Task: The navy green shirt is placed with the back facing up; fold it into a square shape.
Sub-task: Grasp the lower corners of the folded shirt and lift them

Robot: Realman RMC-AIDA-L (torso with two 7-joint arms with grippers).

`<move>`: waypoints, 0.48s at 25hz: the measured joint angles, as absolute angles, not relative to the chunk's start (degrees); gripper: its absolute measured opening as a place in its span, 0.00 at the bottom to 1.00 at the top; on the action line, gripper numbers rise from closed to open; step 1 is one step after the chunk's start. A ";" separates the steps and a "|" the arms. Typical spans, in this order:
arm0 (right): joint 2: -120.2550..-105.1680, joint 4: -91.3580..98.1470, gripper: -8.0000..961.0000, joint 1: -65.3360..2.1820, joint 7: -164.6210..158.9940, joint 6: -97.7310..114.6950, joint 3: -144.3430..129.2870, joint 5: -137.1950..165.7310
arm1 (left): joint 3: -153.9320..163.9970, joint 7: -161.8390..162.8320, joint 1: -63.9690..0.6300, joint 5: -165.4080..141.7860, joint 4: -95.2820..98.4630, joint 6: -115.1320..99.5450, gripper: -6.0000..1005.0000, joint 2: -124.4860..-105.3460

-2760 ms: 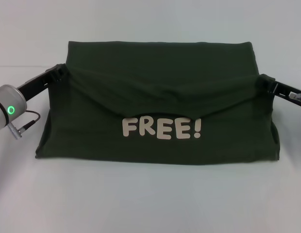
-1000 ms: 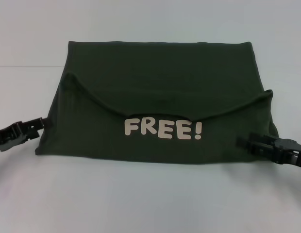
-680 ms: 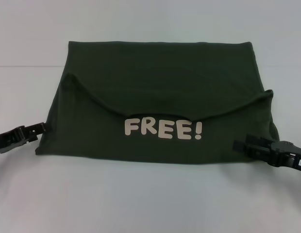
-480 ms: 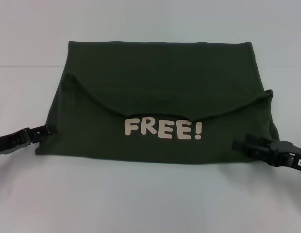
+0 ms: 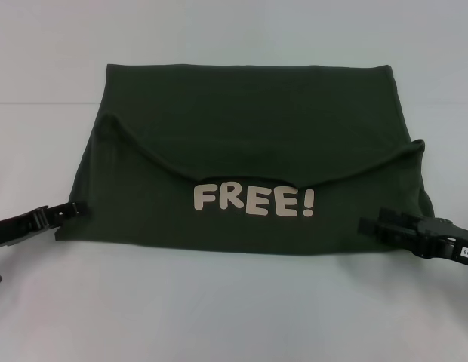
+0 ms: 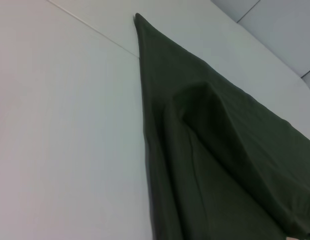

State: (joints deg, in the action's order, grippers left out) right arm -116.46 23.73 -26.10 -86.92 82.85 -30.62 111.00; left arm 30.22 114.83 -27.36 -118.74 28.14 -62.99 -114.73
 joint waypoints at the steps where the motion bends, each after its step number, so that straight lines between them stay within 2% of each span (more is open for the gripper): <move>1: -116.45 23.73 0.91 -26.10 -86.92 82.85 -30.69 111.00 | 30.22 114.82 -27.38 -118.74 28.09 -63.24 0.74 -114.75; 12: -116.45 23.64 0.91 -26.16 -87.05 82.51 -30.91 111.00 | 32.90 115.25 -28.01 -118.78 27.94 -64.59 0.74 -114.88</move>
State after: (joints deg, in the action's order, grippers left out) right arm -116.45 23.64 -26.16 -87.05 82.51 -30.91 111.00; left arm 32.90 115.25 -28.01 -118.78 27.94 -64.59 -114.88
